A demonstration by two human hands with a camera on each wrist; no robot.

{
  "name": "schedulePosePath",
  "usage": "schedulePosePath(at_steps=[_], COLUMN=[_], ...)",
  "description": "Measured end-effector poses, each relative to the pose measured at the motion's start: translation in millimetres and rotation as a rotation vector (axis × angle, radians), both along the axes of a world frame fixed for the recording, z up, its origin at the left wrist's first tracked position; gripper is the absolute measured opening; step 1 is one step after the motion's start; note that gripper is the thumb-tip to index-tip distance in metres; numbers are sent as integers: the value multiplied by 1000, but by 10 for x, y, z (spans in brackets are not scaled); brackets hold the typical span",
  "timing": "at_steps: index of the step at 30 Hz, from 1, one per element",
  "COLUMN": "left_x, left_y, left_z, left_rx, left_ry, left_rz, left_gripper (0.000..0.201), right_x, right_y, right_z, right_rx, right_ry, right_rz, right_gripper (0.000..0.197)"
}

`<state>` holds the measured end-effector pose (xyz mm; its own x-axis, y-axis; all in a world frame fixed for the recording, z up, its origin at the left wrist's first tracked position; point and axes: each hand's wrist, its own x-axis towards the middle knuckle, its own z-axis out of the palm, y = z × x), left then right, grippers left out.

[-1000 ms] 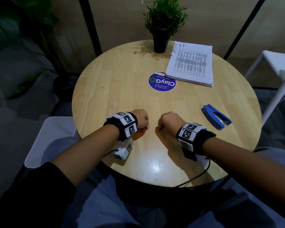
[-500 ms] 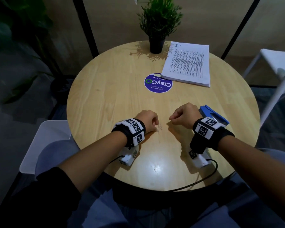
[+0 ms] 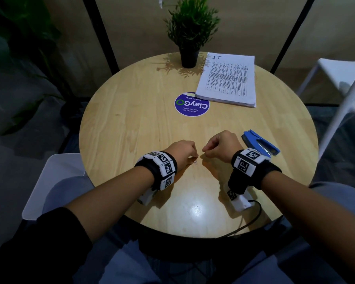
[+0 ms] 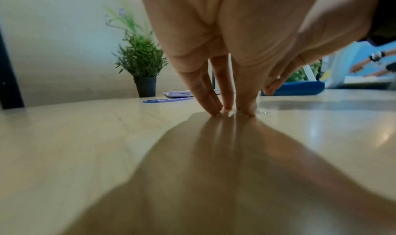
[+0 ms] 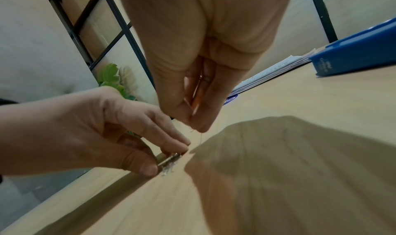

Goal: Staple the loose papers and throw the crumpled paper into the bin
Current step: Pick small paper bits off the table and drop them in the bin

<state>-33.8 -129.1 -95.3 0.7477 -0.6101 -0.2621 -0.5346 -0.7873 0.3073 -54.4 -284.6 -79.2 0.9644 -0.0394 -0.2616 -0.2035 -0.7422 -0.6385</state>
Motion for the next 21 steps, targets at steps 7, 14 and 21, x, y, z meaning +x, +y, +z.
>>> schedulePosePath(at_steps=[7, 14, 21], left_x=[-27, -82, -101], left_y=[-5, -96, -126], left_z=[-4, -53, -30], left_rx=[92, 216, 261], left_ry=[-53, -144, -169], left_rz=[-32, -96, -137], left_gripper=[28, 24, 28], right_x=[-30, -68, -33], right_y=[-21, -73, -65], right_z=[46, 61, 41], right_rx=[-15, -46, -45], right_ry=[-8, 16, 24], right_rz=[-12, -28, -33], right_gripper=[5, 7, 4])
